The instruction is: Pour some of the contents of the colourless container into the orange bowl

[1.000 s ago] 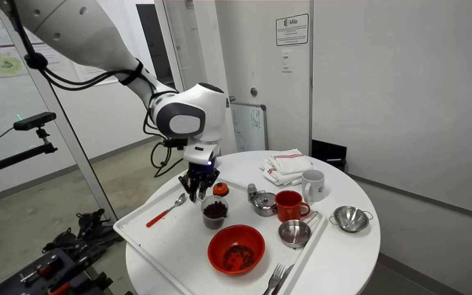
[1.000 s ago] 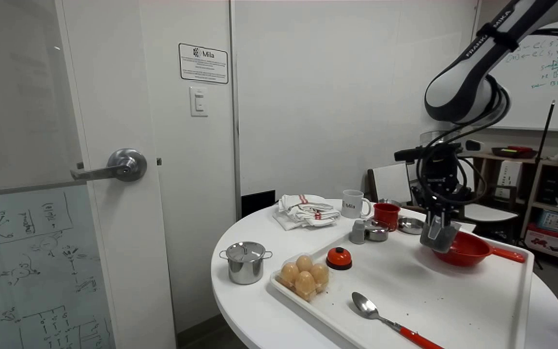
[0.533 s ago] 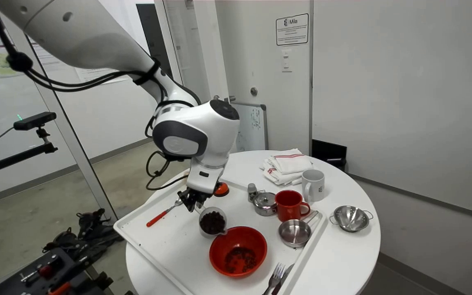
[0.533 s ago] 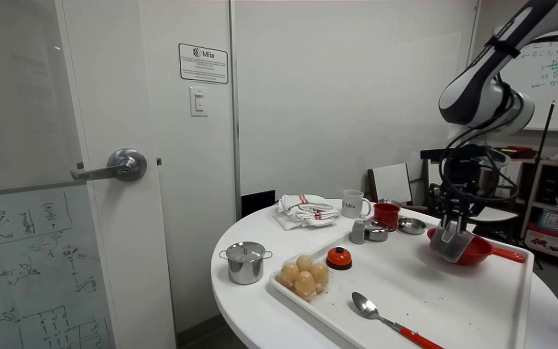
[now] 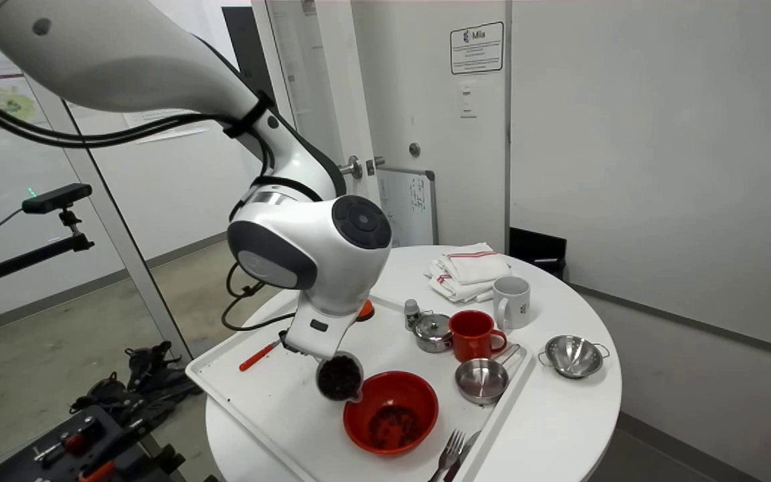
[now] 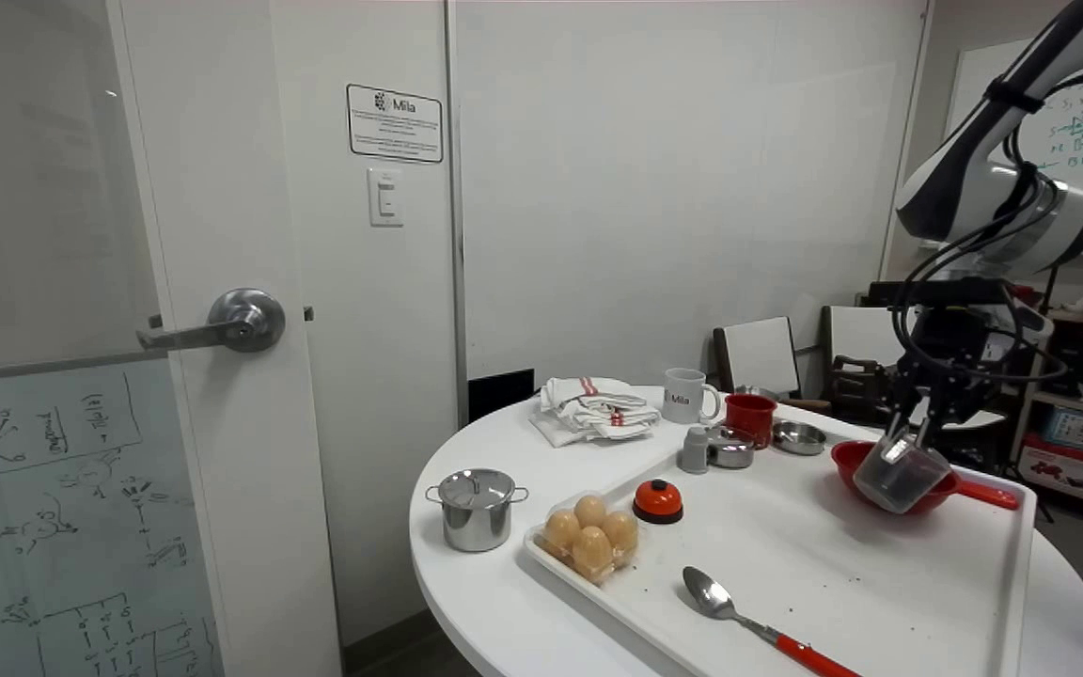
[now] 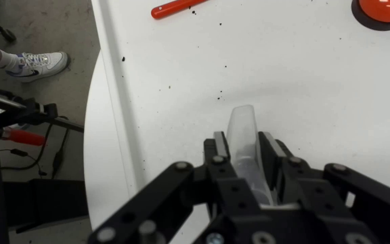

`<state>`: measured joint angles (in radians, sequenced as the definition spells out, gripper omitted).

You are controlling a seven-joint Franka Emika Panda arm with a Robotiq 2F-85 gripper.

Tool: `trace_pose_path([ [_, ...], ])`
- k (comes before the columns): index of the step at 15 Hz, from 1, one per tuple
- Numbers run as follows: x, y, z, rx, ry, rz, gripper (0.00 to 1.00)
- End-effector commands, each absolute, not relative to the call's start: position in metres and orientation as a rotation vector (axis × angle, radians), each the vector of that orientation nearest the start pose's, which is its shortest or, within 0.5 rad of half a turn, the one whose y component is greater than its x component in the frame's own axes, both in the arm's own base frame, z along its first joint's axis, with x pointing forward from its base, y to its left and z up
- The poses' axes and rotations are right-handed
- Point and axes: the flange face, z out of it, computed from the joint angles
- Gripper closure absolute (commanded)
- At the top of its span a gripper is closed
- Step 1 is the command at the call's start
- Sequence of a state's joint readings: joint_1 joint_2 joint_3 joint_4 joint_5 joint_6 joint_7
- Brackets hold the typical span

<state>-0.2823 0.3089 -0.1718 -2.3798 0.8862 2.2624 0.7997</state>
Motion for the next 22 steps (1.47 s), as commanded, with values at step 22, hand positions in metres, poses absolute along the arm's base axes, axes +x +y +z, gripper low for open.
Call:
trace_pose_path([
  [22, 0.42, -0.247, 0.215, -1.319, 2.12, 0.634, 0.93],
])
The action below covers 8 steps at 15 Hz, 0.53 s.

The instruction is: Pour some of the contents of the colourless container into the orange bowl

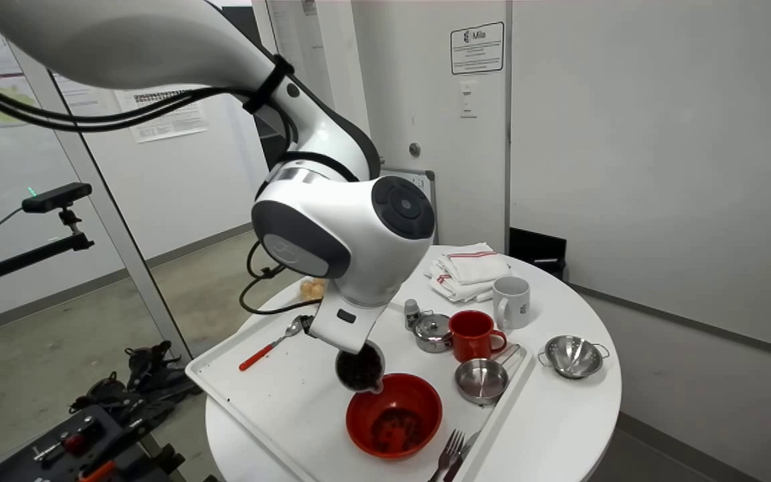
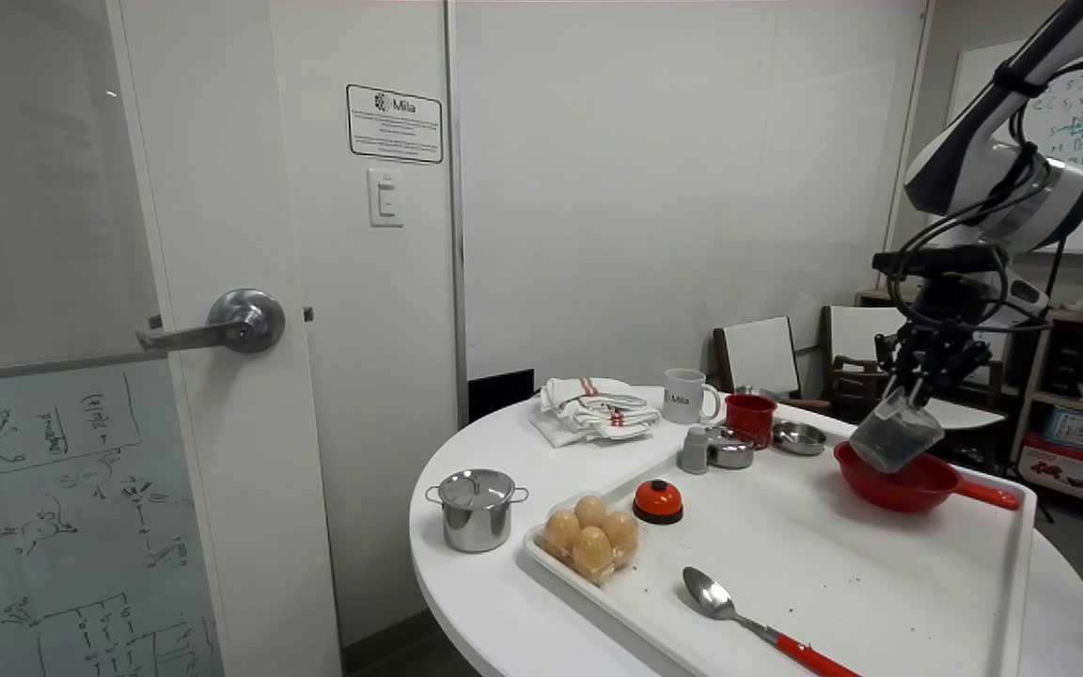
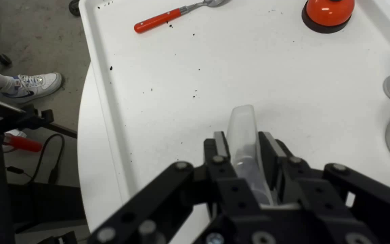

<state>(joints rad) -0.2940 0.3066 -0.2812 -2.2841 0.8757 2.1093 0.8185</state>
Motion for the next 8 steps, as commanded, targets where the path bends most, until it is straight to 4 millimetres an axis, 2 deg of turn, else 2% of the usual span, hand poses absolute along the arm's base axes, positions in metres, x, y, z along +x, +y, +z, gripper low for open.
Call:
trace_pose_path([
  [1, 0.418, -0.25, 0.216, -1.31, 2.099, 0.634, 0.93],
  [5, 0.41, -0.26, 0.219, -1.271, 1.996, 0.624, 0.93],
  [8, 0.396, -0.275, 0.22, -1.2, 1.926, 0.608, 0.93],
])
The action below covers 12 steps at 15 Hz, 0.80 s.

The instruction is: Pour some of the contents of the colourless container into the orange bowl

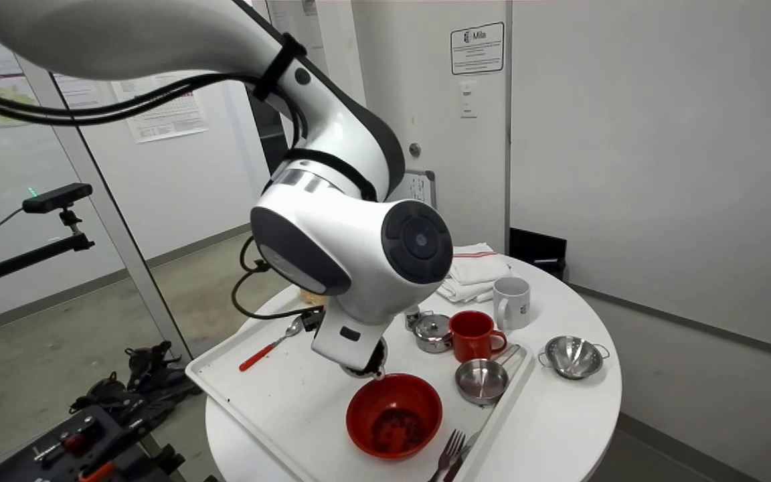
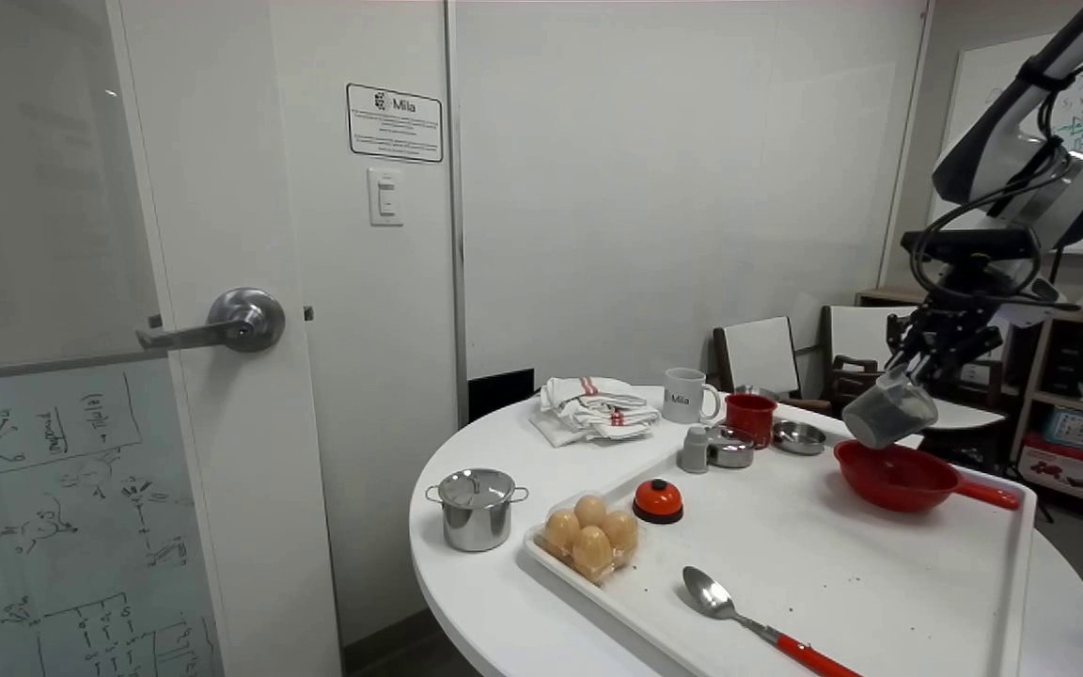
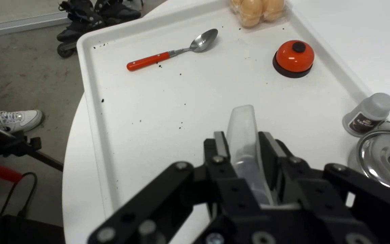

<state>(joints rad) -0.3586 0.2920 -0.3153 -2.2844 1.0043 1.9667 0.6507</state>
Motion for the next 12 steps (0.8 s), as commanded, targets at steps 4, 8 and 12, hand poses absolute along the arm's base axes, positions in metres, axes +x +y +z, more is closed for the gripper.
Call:
trace_pose_path([
  [4, 0.381, -0.29, 0.218, -1.128, 1.845, 0.618, 0.93],
  [8, 0.373, -0.297, 0.217, -1.082, 1.784, 0.645, 0.93],
  [12, 0.372, -0.297, 0.215, -1.067, 1.757, 0.663, 0.93],
])
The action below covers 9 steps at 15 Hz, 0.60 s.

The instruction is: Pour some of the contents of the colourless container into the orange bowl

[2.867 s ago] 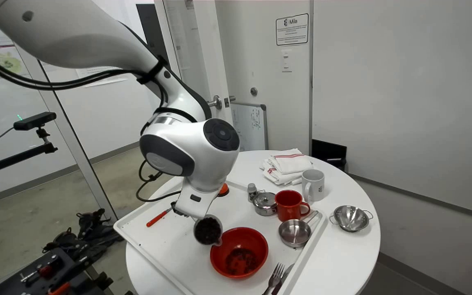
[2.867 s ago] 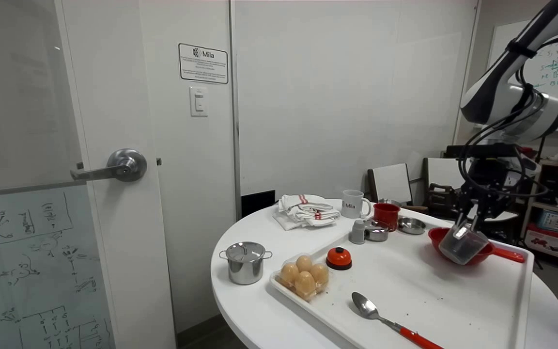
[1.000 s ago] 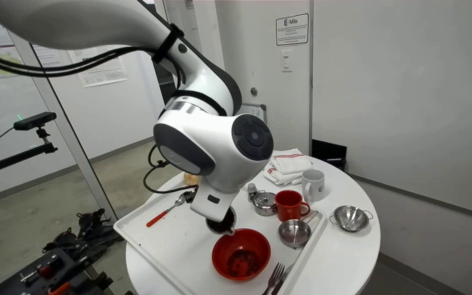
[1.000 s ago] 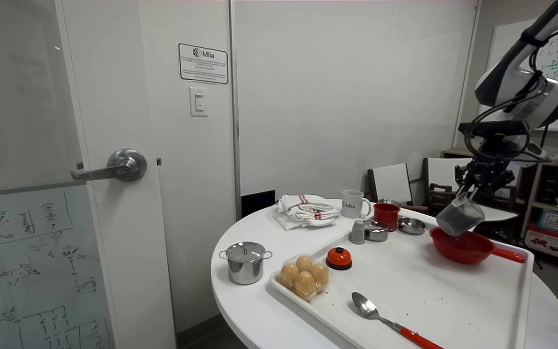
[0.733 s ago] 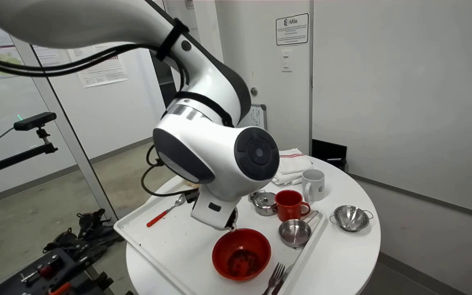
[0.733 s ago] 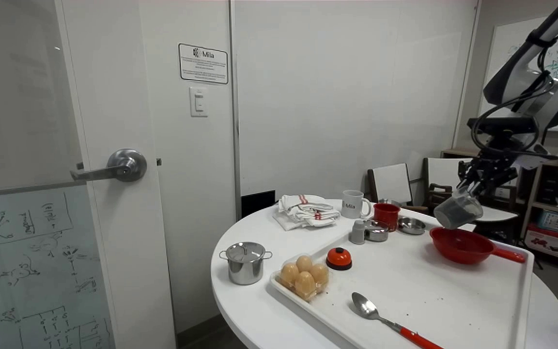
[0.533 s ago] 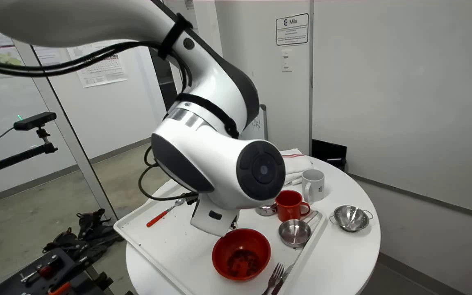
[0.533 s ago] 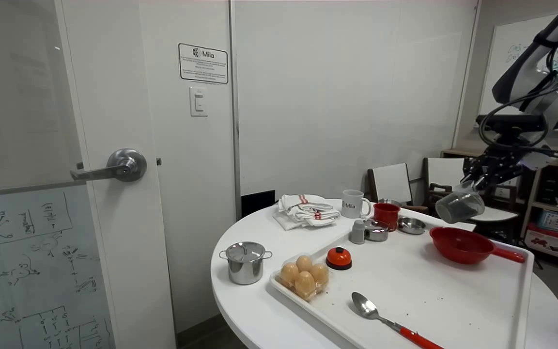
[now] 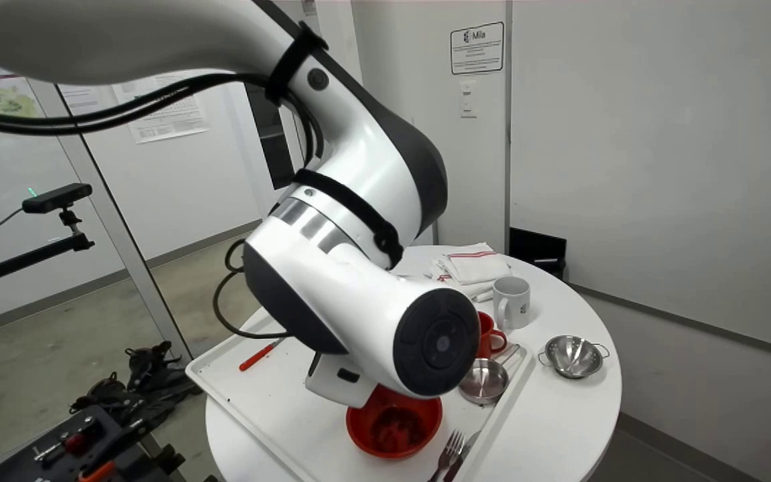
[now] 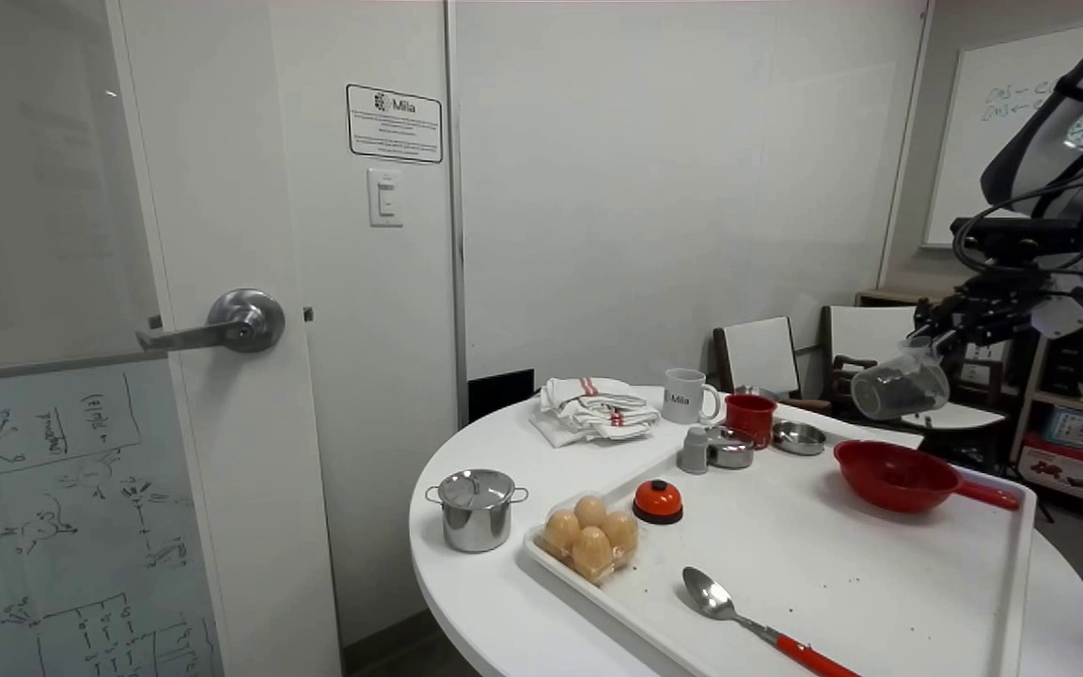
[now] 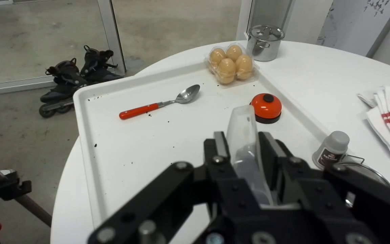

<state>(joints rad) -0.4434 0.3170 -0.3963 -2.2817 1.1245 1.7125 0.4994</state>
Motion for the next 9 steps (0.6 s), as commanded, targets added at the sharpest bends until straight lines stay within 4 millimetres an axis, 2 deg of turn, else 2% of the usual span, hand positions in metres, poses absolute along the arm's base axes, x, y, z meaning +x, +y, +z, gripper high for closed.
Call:
trace_pose_path([
  [1, 0.373, -0.297, 0.215, -1.069, 1.747, 0.666, 0.93],
  [5, 0.375, -0.296, 0.214, -1.09, 1.712, 0.675, 0.93],
  [9, 0.384, -0.289, 0.217, -1.129, 1.801, 0.685, 0.93],
])
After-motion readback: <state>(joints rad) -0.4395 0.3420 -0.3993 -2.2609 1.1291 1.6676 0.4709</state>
